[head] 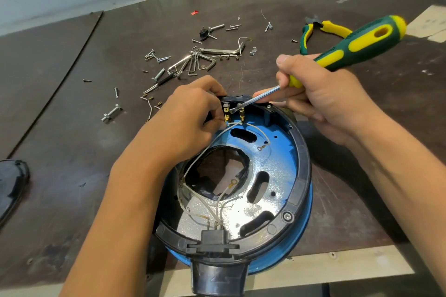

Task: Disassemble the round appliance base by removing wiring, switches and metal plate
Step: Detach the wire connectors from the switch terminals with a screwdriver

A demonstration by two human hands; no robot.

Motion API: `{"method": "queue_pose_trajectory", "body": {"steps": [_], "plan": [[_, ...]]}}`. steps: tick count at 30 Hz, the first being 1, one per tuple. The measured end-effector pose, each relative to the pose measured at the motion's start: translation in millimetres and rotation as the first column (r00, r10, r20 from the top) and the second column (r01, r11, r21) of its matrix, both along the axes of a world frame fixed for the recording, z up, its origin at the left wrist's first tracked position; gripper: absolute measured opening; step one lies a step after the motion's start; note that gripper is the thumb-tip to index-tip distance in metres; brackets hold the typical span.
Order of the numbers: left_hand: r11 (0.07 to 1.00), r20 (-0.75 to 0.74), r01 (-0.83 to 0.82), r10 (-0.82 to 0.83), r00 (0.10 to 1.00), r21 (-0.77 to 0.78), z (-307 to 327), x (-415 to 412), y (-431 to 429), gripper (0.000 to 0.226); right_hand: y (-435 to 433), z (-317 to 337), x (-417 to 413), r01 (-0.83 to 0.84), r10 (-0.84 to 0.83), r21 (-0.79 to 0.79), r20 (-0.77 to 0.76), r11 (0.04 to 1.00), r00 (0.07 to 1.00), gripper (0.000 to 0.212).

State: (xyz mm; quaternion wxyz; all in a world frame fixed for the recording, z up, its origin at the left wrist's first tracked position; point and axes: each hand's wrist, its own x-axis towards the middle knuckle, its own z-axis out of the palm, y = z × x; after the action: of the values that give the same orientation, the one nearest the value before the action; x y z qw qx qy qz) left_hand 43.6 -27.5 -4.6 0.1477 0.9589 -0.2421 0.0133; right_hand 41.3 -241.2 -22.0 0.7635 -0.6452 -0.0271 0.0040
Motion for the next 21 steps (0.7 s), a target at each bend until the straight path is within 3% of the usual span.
{"method": "queue_pose_trajectory", "body": {"steps": [21], "plan": [[1.000,0.001,0.018,-0.018,1.000,-0.018,0.6,0.3,0.7,0.014,0.0,6.4,0.0,-0.028,0.033,0.082,-0.065,0.996,0.997,0.039]]}}
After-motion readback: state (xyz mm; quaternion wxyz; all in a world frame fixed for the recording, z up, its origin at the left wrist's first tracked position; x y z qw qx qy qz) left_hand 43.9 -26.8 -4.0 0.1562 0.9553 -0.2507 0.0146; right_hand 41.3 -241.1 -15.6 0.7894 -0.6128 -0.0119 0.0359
